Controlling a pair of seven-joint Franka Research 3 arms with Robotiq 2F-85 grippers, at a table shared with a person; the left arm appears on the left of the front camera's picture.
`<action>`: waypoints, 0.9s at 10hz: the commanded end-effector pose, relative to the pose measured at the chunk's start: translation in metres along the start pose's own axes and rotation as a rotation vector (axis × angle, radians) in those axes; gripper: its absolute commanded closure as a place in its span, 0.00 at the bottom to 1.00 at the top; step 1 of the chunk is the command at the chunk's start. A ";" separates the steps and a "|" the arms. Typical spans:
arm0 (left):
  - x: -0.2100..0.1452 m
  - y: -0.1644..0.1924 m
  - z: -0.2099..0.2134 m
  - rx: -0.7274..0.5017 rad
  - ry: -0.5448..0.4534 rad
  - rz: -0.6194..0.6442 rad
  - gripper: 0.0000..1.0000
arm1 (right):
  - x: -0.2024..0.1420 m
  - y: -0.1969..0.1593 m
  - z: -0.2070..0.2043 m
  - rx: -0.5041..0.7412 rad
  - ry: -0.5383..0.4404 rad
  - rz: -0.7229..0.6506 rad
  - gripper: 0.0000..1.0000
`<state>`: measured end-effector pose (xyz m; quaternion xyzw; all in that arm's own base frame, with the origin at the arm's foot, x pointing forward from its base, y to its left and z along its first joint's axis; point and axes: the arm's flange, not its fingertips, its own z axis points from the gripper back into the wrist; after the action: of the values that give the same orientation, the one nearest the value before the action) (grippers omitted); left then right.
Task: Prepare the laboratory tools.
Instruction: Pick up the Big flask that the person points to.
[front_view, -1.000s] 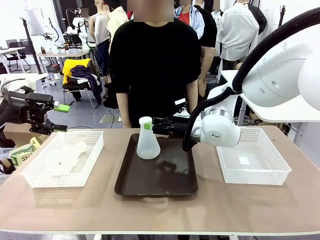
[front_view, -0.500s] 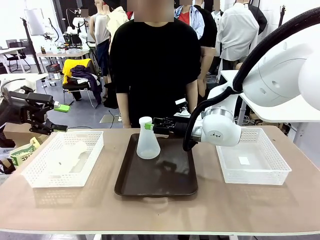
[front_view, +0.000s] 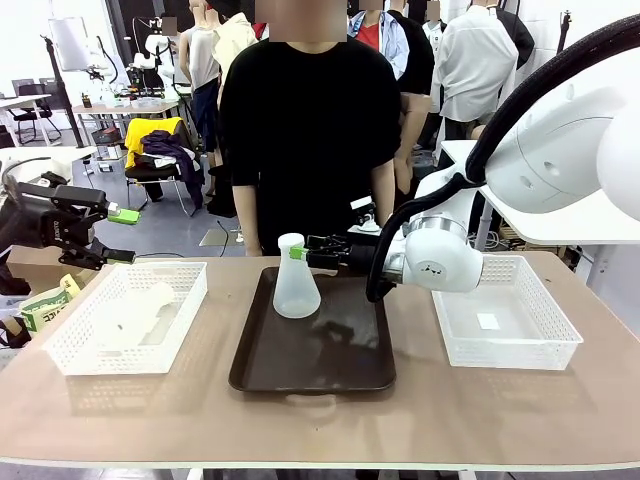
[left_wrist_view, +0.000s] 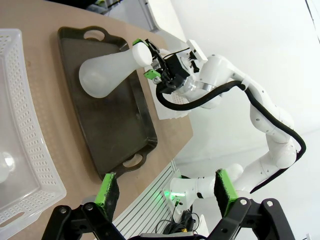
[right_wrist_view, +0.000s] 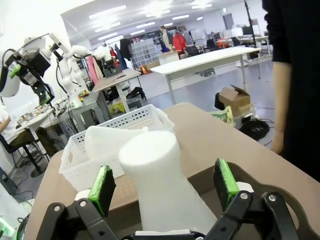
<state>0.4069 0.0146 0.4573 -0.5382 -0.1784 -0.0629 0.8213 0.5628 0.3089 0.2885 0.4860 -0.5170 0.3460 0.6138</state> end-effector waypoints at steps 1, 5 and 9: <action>0.001 -0.001 0.001 -0.017 -0.010 0.003 0.00 | 0.025 0.015 0.018 -0.054 0.122 0.008 0.00; 0.001 -0.001 0.001 -0.017 -0.010 0.003 0.00 | 0.076 0.038 0.063 -0.189 0.369 0.026 0.00; 0.001 -0.001 0.001 -0.017 -0.010 0.003 0.00 | 0.106 0.080 0.152 -0.553 0.426 -0.060 0.00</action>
<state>0.4069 0.0148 0.4574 -0.5381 -0.1786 -0.0626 0.8213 0.4876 0.1843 0.3985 0.2387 -0.4386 0.2977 0.8137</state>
